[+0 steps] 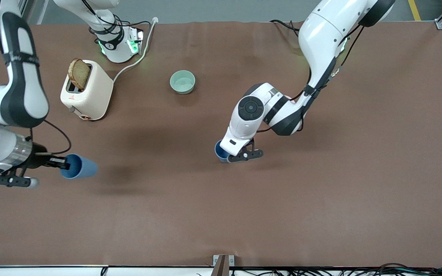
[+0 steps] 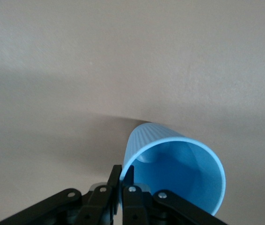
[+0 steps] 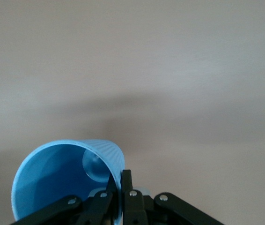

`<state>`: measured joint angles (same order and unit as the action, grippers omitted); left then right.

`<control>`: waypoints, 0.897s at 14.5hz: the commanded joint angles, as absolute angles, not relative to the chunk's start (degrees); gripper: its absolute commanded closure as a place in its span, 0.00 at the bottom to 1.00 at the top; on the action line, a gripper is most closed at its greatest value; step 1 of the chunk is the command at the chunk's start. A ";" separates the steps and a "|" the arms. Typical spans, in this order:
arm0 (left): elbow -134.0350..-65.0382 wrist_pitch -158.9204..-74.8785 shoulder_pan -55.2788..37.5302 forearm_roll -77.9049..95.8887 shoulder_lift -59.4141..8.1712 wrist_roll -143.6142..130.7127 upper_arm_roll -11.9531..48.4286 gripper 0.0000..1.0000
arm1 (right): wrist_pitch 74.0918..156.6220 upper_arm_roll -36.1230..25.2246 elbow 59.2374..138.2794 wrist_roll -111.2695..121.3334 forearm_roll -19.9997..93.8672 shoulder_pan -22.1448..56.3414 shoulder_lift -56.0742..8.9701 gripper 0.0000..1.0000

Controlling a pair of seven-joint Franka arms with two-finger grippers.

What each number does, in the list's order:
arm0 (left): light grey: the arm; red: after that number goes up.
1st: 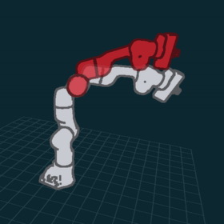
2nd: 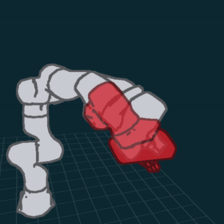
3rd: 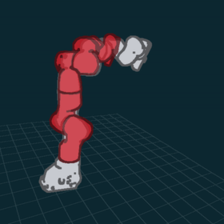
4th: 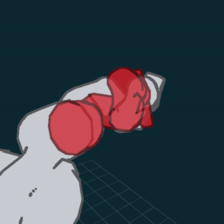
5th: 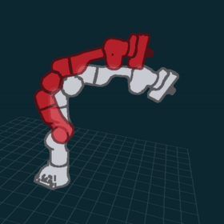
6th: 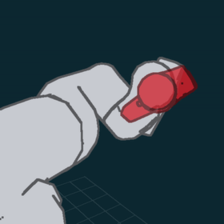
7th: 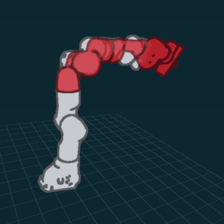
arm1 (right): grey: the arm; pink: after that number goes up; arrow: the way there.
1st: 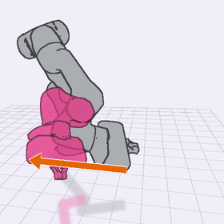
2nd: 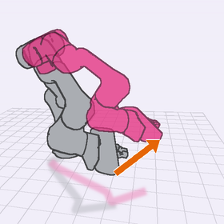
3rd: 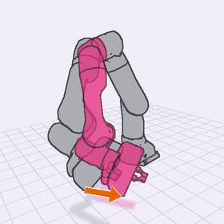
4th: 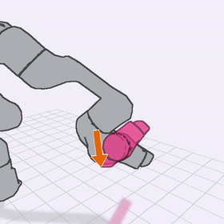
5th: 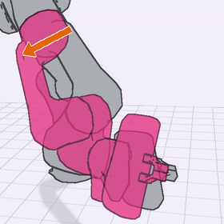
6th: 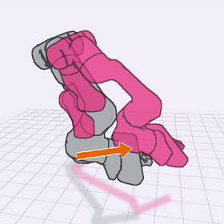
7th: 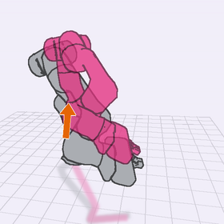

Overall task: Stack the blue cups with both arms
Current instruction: 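Lift the cup with the right gripper while the left gripper releases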

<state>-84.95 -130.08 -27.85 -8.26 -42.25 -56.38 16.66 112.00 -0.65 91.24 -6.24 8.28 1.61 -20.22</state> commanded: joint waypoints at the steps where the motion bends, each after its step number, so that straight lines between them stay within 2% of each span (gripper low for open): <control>1: -83.23 -129.99 -28.48 -9.32 -43.33 -58.53 16.26 0.58 | 107.51 6.21 88.70 -21.91 7.91 3.25 -17.23 1.00; 2: -83.23 -129.99 -28.22 -9.40 -43.24 -58.36 16.26 0.07 | 104.36 9.02 86.42 -26.24 7.74 3.51 -17.05 1.00; 3: -83.15 -129.99 -27.86 -9.49 -42.81 -58.10 16.26 0.00 | 102.33 11.49 84.48 -29.93 7.65 3.95 -17.14 1.00; 6: -82.09 -126.67 -25.68 -9.84 -36.85 -57.22 13.99 0.00 | 102.39 16.34 83.85 -38.91 7.47 8.07 -17.14 0.99; 9: -81.65 -117.37 -17.88 -10.55 -27.10 -46.01 13.45 0.00 | 105.36 16.52 83.50 -44.98 5.89 16.41 -18.36 0.99; 13: -81.74 -108.91 -4.51 -9.50 -17.60 -28.43 14.06 0.00 | 114.59 16.52 82.89 -54.03 0.97 24.06 -26.17 0.99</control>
